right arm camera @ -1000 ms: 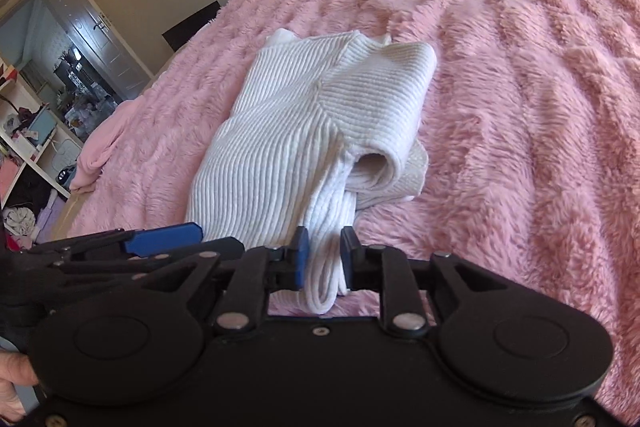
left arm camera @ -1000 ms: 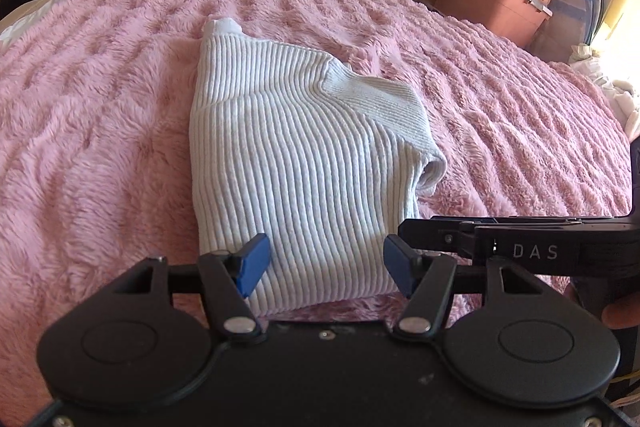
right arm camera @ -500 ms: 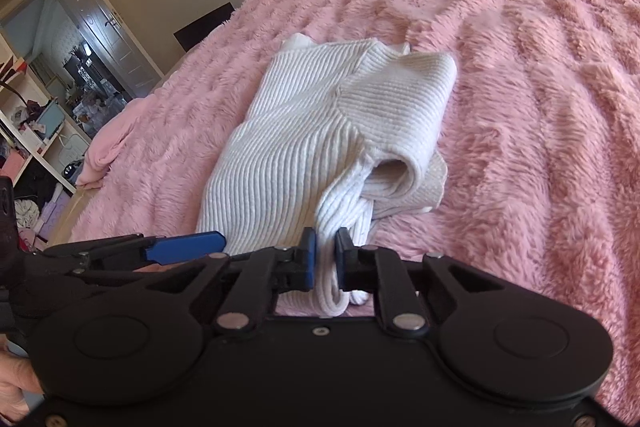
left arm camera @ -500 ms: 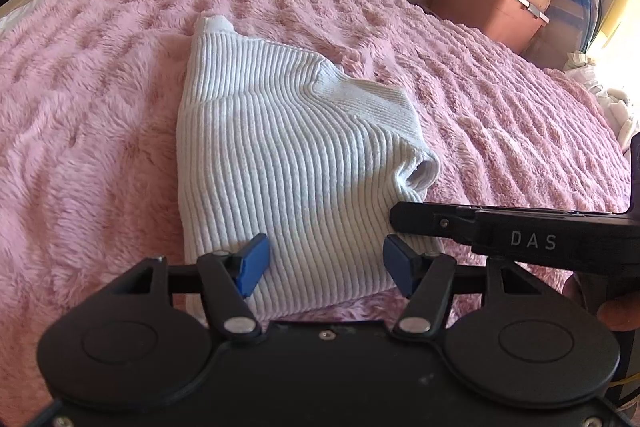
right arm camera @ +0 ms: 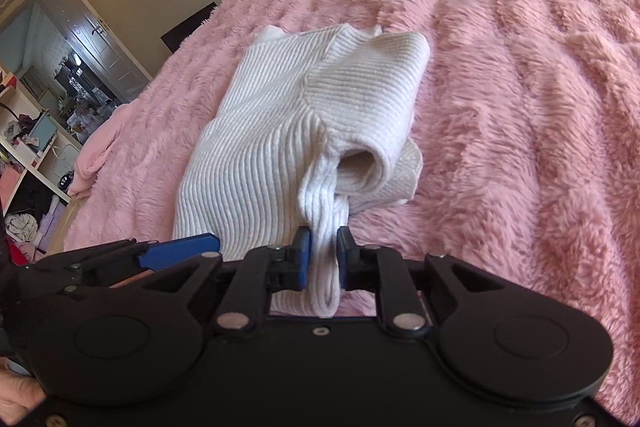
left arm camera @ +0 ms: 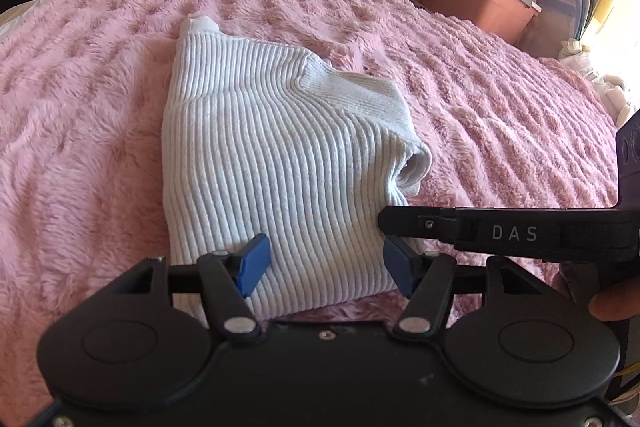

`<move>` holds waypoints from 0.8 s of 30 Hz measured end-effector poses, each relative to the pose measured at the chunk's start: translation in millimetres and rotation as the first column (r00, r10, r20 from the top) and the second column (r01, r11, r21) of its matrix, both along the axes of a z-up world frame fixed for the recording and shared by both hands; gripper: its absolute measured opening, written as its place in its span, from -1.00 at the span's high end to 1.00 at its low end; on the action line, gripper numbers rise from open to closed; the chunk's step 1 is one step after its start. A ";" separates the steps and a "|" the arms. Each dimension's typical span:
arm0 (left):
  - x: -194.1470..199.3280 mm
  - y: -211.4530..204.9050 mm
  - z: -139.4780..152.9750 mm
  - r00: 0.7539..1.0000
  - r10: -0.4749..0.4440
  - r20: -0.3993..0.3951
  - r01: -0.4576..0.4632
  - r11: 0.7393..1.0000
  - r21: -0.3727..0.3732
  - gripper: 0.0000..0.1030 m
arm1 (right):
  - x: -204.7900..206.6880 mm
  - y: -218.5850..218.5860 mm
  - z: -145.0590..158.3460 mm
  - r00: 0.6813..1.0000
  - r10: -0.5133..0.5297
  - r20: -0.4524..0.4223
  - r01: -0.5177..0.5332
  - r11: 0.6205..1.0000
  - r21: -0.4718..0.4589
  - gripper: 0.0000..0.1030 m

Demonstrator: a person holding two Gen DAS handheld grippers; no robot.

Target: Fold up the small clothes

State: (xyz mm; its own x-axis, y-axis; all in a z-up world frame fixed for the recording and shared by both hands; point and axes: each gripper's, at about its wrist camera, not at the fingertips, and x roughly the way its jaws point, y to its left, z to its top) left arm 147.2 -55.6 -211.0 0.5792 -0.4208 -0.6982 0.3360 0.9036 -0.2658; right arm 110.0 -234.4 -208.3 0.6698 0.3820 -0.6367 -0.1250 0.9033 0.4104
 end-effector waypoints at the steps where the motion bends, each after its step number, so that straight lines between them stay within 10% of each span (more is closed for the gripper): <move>1: -2.2 3.8 6.3 1.000 0.008 0.002 -0.008 1.000 -0.009 -0.27 | -2.8 0.9 5.8 1.000 0.000 0.011 0.000 1.000 -0.006 0.66; 5: -16.2 18.0 37.5 0.999 0.048 0.024 -0.047 0.999 -0.012 -0.28 | -19.4 12.0 33.5 0.998 0.016 0.061 -0.010 0.996 -0.090 0.48; 8: -27.2 23.4 57.1 0.994 0.104 0.044 -0.107 0.992 0.067 -0.29 | -35.5 29.0 54.3 0.995 0.014 0.103 0.008 0.978 -0.211 -0.19; 24: -104.4 49.2 103.9 0.964 0.265 0.033 -0.266 0.950 0.165 -0.31 | -105.4 72.0 97.3 0.993 -0.035 0.108 0.070 0.942 -0.329 -0.41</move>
State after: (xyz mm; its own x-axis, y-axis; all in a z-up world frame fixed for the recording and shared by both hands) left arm 42.9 -6.3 -107.1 0.6615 -0.1290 -0.7388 0.0797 0.9916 -0.1018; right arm 4.6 -162.4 -110.9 0.7496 0.1230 -0.6504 -0.0985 0.9924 0.0741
